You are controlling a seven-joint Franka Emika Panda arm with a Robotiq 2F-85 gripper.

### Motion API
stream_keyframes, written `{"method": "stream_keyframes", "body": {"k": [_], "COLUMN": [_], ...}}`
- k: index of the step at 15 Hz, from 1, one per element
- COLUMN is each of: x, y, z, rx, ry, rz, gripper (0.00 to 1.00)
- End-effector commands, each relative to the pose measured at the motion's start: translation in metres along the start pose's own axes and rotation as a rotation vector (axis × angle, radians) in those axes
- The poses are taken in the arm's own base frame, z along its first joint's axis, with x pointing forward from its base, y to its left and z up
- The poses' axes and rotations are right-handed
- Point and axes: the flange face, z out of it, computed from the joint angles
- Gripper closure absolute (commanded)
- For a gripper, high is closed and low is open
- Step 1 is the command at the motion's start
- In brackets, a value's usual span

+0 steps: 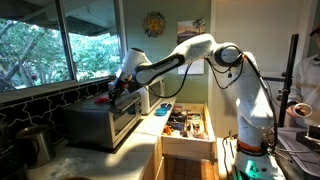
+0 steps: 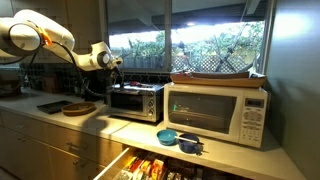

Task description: Move the butter knife from on top of the oven to the round tray

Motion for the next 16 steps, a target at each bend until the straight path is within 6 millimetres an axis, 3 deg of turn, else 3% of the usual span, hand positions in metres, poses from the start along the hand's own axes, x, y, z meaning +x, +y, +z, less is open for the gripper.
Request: {"method": "stream_keyframes", "body": {"k": [1, 5, 10, 12, 16], "x": [0.001, 0.002, 0.016, 0.017, 0.0], "y": [0.0, -0.001, -0.024, -0.036, -0.079], "z": [0.004, -0.001, -0.032, -0.048, -0.102], "rx": [0.024, 0.061, 0.235, 0.323, 0.559], "ry": [-0.005, -0.008, 0.106, 0.101, 0.065], "rz": [0.037, 0.055, 0.003, -0.012, -0.12], "gripper": [1.0, 0.98, 0.98, 0.98, 0.98]}}
